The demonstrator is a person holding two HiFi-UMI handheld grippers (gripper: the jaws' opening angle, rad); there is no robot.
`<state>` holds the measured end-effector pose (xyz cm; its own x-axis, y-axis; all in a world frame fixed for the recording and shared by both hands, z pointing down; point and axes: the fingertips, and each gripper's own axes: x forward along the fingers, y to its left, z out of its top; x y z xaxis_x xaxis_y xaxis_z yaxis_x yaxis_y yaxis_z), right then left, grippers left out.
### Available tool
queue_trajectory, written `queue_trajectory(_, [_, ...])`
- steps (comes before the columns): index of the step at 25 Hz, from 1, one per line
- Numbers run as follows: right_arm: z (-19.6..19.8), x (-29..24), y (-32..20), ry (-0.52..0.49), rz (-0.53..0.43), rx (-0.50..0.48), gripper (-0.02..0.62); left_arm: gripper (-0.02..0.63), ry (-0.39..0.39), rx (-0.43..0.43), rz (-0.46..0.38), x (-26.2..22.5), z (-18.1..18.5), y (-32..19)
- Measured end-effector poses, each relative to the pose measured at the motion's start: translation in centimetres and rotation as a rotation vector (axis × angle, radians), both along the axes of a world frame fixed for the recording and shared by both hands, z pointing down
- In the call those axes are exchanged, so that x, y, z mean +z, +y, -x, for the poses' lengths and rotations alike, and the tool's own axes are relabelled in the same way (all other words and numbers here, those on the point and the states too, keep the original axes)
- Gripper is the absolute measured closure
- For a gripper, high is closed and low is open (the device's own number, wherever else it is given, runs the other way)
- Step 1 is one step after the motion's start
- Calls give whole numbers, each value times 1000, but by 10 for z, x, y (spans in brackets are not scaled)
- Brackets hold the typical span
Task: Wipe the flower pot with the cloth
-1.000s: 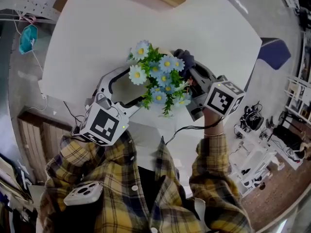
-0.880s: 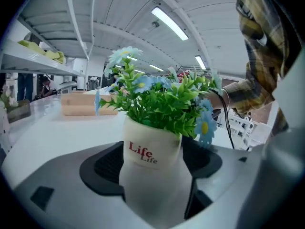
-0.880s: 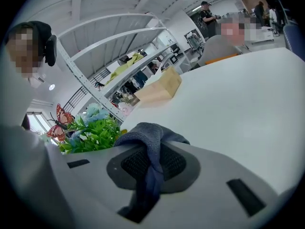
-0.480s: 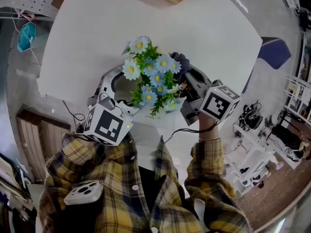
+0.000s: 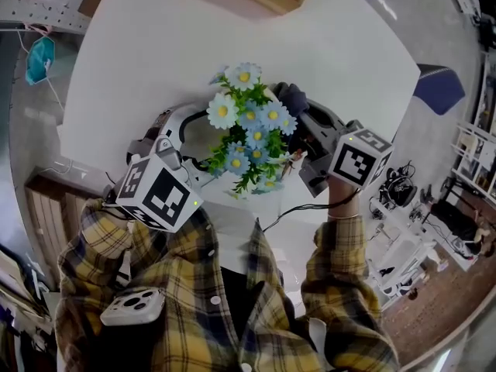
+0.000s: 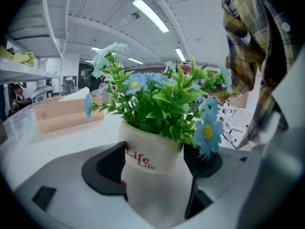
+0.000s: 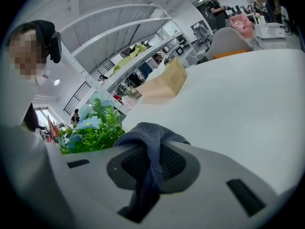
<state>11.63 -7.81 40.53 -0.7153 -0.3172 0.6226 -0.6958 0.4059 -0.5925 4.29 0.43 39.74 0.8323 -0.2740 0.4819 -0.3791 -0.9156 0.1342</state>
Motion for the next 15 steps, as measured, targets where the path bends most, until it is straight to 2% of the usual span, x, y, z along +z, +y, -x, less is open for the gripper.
queue_trajectory(6, [12, 3, -22, 8, 2, -104, 563, 223, -26, 145, 8, 4, 3, -5])
queue_trajectory(13, [45, 11, -19, 15, 39, -306, 563, 223, -62, 359, 2, 12, 18, 5])
queue_trajectory(15, [44, 10, -20, -3, 53, -352, 563, 223, -74, 423, 4, 9, 11, 4])
